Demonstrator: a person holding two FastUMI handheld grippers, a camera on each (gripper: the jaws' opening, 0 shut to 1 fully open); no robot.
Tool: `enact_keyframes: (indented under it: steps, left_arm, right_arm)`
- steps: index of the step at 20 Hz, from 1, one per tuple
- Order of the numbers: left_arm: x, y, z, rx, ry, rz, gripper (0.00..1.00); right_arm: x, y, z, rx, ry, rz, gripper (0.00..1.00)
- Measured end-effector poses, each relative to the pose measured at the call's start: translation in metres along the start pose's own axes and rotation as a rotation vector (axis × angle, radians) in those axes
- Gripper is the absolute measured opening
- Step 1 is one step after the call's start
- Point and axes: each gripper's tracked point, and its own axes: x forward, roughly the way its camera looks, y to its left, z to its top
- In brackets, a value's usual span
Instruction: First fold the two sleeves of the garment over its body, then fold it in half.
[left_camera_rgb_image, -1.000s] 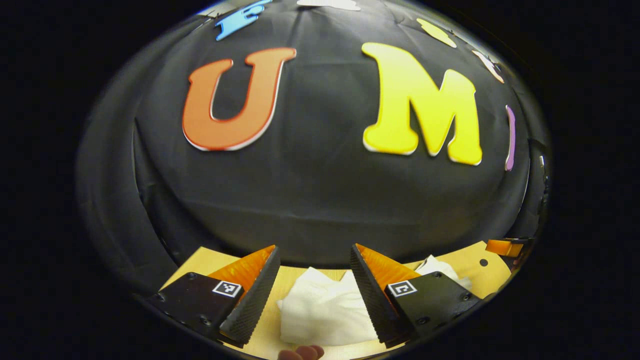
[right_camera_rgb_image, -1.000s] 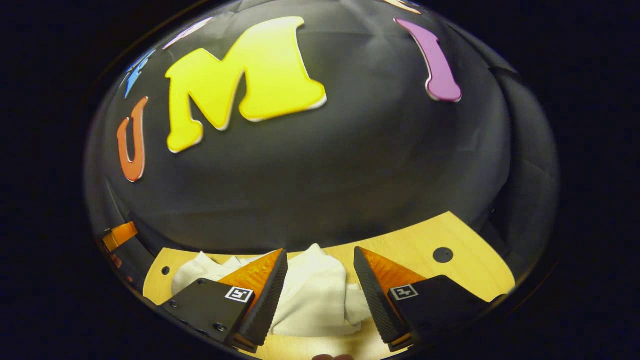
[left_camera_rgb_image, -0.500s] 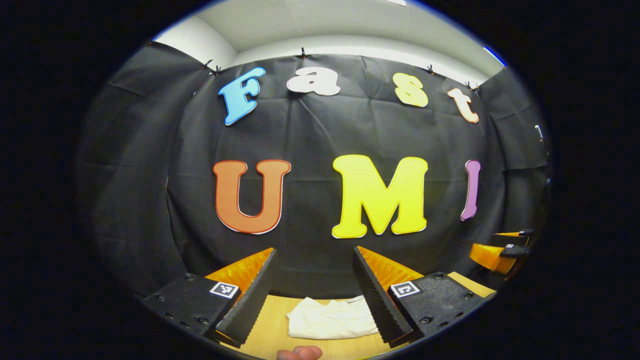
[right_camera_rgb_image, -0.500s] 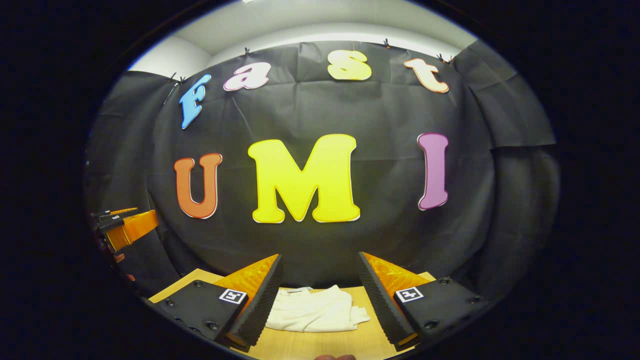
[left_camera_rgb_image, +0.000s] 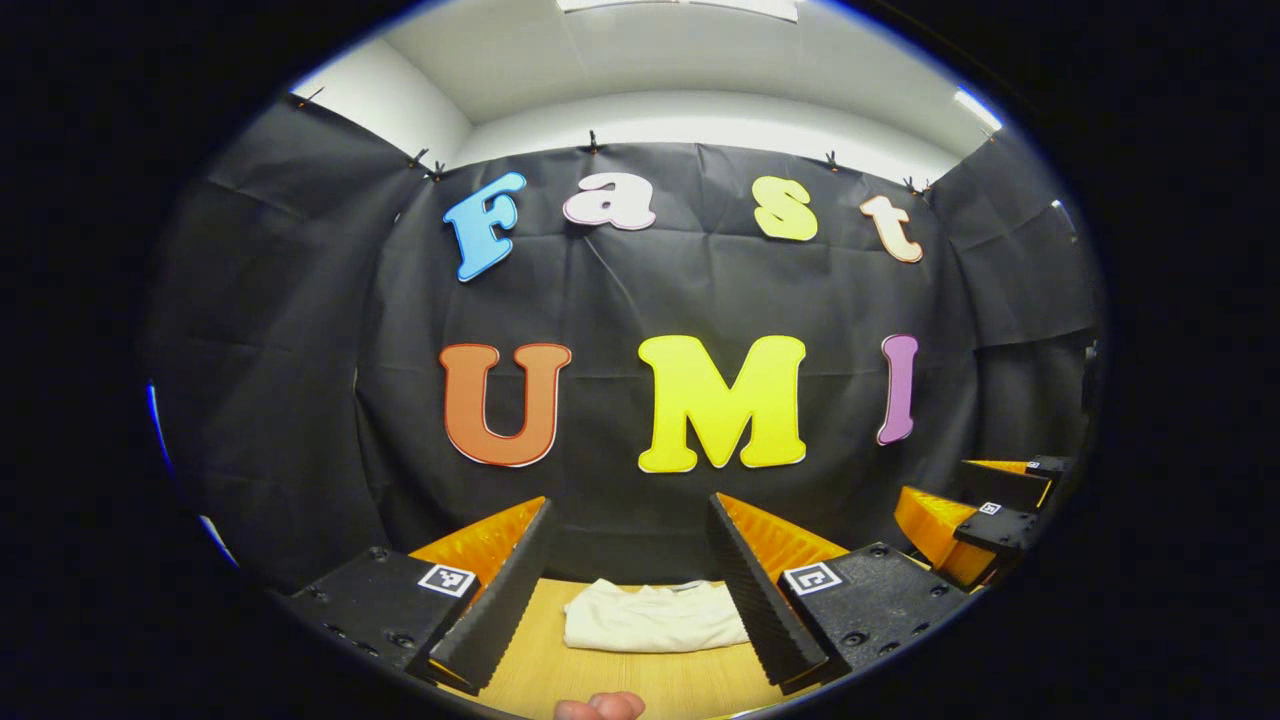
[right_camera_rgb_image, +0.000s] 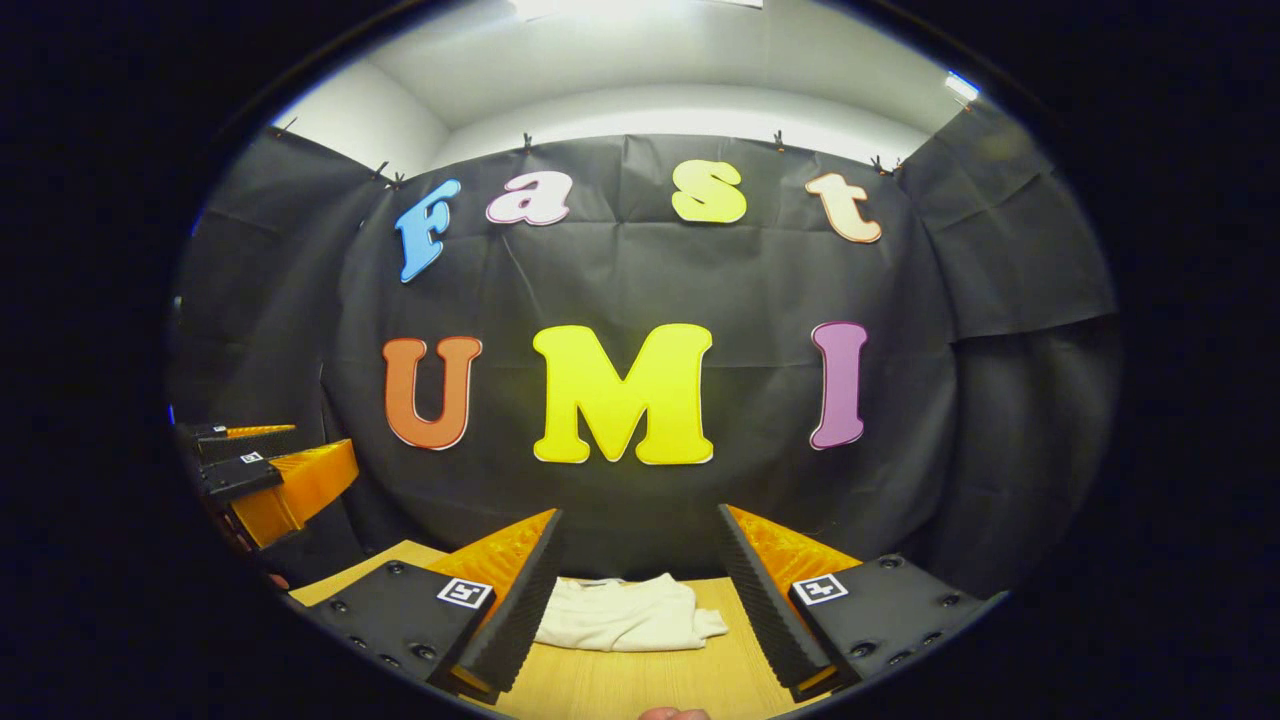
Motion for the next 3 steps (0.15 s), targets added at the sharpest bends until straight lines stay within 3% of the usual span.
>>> enact_keyframes:
  steps: [3]
  left_arm:
    - [-0.011, -0.004, -0.017, 0.013, 0.034, -0.002, 0.95]
  right_arm:
    - [-0.012, 0.005, -0.009, 0.008, 0.010, 0.006, 0.93]
